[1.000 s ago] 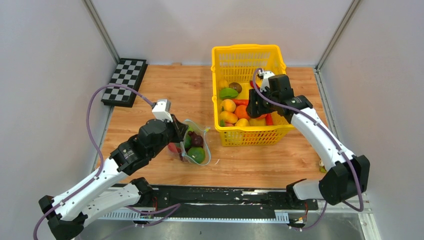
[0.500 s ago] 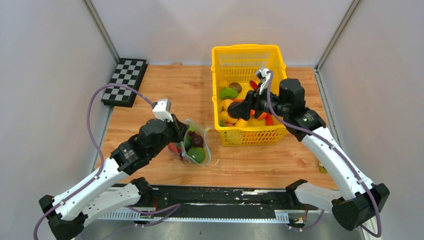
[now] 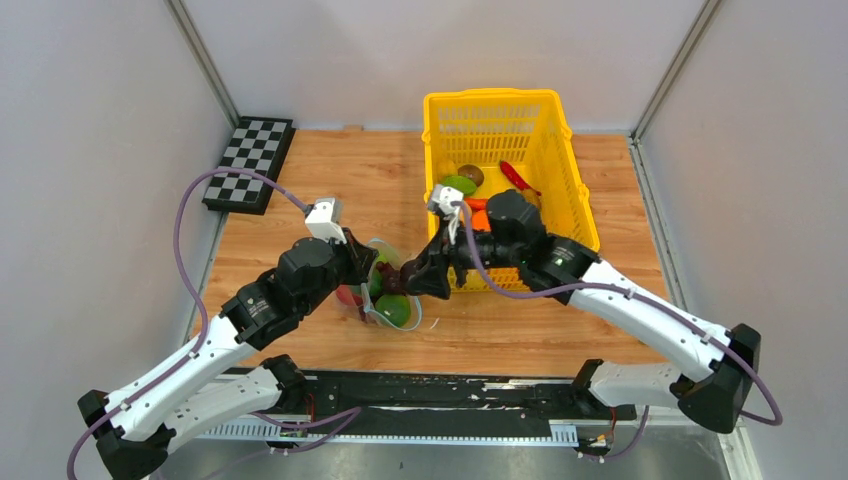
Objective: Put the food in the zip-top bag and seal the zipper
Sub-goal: Place the fake fruit in the zipper food storage bag.
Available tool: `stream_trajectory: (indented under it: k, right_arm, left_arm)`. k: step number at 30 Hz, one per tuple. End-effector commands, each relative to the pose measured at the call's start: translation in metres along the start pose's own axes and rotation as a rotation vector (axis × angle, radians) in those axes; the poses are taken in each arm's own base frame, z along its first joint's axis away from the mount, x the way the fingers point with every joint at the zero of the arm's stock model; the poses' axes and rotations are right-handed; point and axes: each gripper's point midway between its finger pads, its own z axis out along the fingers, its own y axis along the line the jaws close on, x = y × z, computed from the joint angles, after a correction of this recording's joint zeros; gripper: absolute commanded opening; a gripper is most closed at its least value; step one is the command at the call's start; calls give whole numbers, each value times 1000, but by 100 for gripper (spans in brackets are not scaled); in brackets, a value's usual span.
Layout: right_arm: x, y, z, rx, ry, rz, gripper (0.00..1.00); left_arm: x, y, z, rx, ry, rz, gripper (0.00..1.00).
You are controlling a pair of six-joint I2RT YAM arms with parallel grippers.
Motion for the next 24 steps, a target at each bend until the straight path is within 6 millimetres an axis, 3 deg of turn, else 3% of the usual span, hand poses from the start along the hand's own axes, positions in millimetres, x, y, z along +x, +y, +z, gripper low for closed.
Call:
stream_trajectory:
  k: [1,8,18,24]
  right_arm:
    - [-3,-7,28,79,3,-131,32]
    - [12,-19,67,173,47,-229,32]
    - [1,-33,97,206,-138,-304,35]
    - [26,-66,119,329,-39,-341,39]
  left_arm:
    - [-13,-8,0,29,-42,-31,3]
    - [-14,-7,-2,25,-46,-31,3]
    - [-12,-4,-2,13,-46,-30,3]
    - [-14,-3,-4,11,-50,-34,3]
